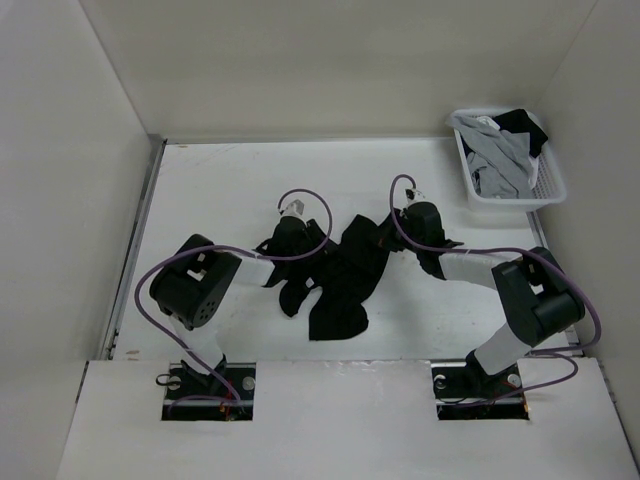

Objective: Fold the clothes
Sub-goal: Flatten the tank top out

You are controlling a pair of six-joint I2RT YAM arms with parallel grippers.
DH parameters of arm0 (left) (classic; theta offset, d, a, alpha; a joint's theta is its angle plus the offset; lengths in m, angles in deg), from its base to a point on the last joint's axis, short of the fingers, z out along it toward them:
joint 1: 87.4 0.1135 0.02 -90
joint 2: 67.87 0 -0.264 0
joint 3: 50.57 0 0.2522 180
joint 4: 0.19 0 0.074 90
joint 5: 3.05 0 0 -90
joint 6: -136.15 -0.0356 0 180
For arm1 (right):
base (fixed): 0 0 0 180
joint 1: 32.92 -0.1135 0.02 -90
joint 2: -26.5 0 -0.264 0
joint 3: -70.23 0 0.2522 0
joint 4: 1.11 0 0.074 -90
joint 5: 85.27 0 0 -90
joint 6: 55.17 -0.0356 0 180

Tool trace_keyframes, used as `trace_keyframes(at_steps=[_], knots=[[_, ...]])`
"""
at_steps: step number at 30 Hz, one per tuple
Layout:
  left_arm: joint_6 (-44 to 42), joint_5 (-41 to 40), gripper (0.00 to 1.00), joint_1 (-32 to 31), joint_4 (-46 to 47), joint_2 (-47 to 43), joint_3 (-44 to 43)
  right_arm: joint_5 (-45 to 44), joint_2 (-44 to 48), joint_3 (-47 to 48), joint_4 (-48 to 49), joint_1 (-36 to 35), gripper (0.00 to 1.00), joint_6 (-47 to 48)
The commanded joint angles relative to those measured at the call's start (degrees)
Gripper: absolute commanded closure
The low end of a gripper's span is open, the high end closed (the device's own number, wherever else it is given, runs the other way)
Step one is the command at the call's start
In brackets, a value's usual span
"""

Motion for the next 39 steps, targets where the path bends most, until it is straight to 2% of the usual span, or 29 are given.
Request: trace_keyframes(at_steps=[1,7,15,21,30,35,39], knots=[[1.7,1.6,0.64,-0.4,5.4,0.5,-1.9,1.2,-0.1,-0.4,3.9,-0.1,0.95,0.0],[1.5,0.9,0.71,0.3,6.0,0.0,-2.4,1.7,-0.6,-0.3,4.2,-0.2,0.95,-0.1],[1.2,1.4,0.70,0.4,6.6,1.4,-3.9,1.7,-0.3,-0.4,4.2,-0.2,0.94,0.1],[1.4,2.0,0.74,0.5,6.5,1.4,-3.3,1.7,-0.1,-0.5,4.5,-0.2,0.92,0.1],[1.3,-0.3,0.73,0.7,2.9,2.9,-2.5,1.7,0.1,-1.0,5.0,0.1,0.91,-0.4],[1.3,-0.4,0.79,0.7,2.9,3.6,-3.2,1.7,0.2,-1.0,5.0,0.1,0.91,-0.4],[1.3,0.0,0.88,1.0,2.9,3.2,-3.1,1.7,0.6,-1.2,5.0,0.4,0.91,-0.4]])
